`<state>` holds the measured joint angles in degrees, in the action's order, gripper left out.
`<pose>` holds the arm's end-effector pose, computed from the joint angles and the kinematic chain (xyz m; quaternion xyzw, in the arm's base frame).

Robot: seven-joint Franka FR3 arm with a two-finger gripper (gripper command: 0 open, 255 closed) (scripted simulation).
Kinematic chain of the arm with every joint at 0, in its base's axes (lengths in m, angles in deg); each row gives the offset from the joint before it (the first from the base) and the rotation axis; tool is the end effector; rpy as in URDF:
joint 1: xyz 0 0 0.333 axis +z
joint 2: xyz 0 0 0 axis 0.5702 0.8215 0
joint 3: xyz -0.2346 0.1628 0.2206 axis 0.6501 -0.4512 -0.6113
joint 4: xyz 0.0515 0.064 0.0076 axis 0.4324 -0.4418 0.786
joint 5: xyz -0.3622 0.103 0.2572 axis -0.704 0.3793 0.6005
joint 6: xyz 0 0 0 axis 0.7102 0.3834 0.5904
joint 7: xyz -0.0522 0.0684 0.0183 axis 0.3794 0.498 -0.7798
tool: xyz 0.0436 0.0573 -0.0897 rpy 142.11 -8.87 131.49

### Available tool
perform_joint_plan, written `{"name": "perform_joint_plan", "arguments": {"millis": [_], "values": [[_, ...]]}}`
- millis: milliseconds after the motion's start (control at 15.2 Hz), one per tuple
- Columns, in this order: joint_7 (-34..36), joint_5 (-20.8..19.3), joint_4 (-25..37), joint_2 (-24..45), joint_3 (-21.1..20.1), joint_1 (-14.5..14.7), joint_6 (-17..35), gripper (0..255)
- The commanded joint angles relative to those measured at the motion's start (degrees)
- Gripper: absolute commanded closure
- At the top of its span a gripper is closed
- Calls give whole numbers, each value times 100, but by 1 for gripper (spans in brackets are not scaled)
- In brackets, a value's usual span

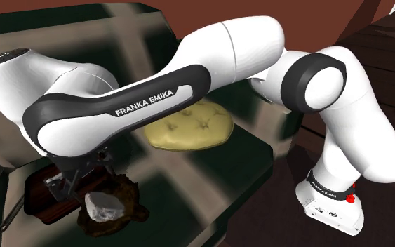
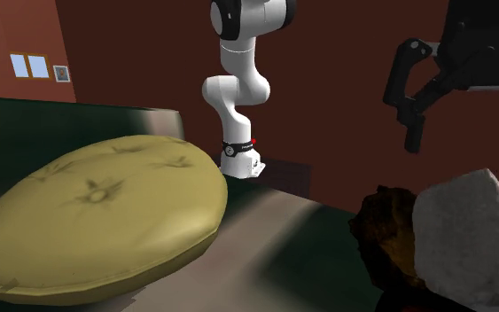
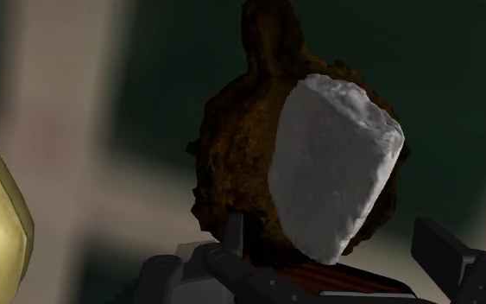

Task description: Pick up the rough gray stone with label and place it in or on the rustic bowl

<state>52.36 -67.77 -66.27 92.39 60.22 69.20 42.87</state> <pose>0.5534 0.6245 0.4595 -0.9978 -0.0659 -0.0065 0.0084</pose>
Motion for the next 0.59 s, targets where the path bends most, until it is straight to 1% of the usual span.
{"name": "perform_joint_plan", "arguments": {"millis": [0, 66, 528], "values": [[-32, 8, 380, 7, -4, 61, -365, 0], [-49, 3, 597, 41, 0, 102, -542, 0], [-49, 4, 597, 41, 1, 102, -542, 0]]}}
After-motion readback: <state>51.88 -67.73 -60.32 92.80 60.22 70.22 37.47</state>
